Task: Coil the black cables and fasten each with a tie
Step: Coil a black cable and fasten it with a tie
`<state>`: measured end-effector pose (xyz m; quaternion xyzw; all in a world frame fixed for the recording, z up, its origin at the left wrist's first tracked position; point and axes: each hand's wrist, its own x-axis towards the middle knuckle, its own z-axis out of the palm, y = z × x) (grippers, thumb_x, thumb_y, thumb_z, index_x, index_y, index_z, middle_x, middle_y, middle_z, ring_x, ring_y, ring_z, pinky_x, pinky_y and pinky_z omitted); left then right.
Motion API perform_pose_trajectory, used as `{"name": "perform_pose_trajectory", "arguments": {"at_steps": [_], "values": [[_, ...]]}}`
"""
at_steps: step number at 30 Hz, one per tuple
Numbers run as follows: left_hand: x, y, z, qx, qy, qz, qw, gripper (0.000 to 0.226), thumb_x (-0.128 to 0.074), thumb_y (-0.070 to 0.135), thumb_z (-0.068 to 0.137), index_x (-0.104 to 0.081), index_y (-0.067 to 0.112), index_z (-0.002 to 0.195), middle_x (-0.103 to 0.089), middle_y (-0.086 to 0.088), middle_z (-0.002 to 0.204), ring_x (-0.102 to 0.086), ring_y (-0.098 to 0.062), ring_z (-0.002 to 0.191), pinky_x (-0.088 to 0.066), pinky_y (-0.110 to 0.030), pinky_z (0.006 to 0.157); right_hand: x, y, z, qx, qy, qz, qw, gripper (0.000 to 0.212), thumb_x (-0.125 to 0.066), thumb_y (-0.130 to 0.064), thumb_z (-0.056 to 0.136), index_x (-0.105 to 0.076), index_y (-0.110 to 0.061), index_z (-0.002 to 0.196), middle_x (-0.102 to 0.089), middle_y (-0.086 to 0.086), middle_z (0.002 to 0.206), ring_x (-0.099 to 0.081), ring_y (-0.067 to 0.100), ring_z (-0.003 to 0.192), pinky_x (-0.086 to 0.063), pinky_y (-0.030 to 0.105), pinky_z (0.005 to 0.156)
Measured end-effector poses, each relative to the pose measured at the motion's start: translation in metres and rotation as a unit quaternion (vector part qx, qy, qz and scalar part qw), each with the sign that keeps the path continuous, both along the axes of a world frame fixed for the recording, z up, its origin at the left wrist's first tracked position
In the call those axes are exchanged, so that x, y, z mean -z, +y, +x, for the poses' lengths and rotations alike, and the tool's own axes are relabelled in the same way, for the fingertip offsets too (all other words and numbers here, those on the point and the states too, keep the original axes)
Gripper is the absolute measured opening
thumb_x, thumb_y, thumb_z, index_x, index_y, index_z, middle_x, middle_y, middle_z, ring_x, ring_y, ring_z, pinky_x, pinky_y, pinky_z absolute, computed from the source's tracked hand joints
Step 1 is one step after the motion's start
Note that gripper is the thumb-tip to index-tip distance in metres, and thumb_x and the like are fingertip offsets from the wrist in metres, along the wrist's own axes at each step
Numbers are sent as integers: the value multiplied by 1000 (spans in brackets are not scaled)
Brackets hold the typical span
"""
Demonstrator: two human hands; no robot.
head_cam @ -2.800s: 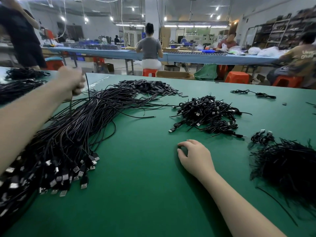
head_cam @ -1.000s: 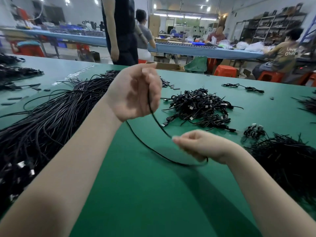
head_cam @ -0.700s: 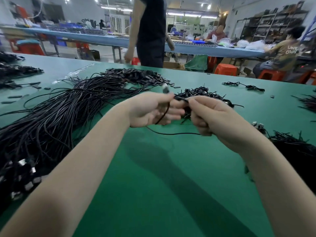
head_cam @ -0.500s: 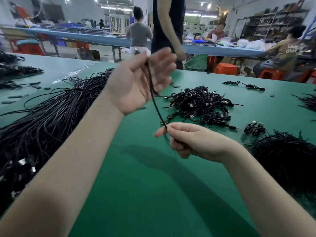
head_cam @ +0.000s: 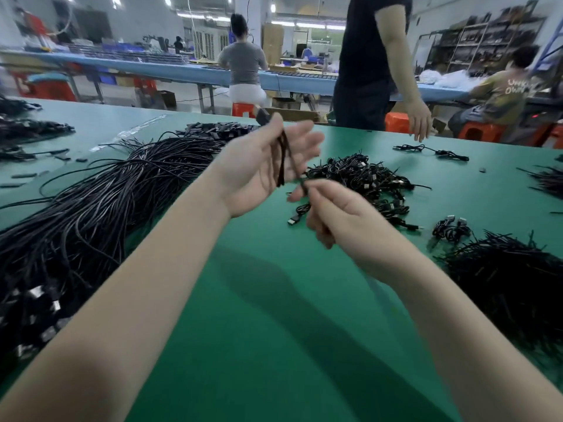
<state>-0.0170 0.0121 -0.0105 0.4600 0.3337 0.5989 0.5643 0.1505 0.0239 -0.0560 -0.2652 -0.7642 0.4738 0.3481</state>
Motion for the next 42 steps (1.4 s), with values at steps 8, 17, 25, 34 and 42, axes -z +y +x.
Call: {"name": "perform_pose_trajectory", "arguments": {"at_steps": [8,17,25,34,42], "values": [[-15,-30,-12,246,104,3,964,40,-41,35,94,-65,19,66,-52,8,50,-52,-10,46,-45,-21,52,23,29,20,127,-155,4,980,38,-53,-46,94,-56,-19,67,-36,-11,51,-30,8,45,-26,23,46],[11,-2,18,15,77,-85,993,42,-29,36,105,-65,14,109,-74,0,99,-69,-11,92,-53,-25,88,-10,1,5,55,-22,37,998,30,-43,-19,102,-59,-24,77,-50,-13,54,-45,7,48,-41,22,47],[0,-9,21,16,-56,-9,998,37,-29,38,105,-49,20,79,-32,12,50,-33,-4,41,-34,-17,44,10,14,10,74,-38,-60,995,21,-53,-30,96,-71,-19,93,-71,-9,74,-63,8,74,-47,21,74],[22,-5,34,111,26,-102,988,29,-35,28,104,-51,15,84,-53,3,66,-54,-12,64,-52,-22,63,4,17,13,42,77,-232,969,11,-63,-26,90,-70,-21,84,-65,-5,69,-63,6,58,-58,26,72],[25,-1,27,-3,215,-74,974,32,-40,34,102,-58,22,79,-67,10,100,-53,-16,89,-40,-34,88,9,23,16,44,63,-195,978,19,-57,-29,94,-68,-17,104,-70,-5,77,-69,12,71,-59,26,73]]}}
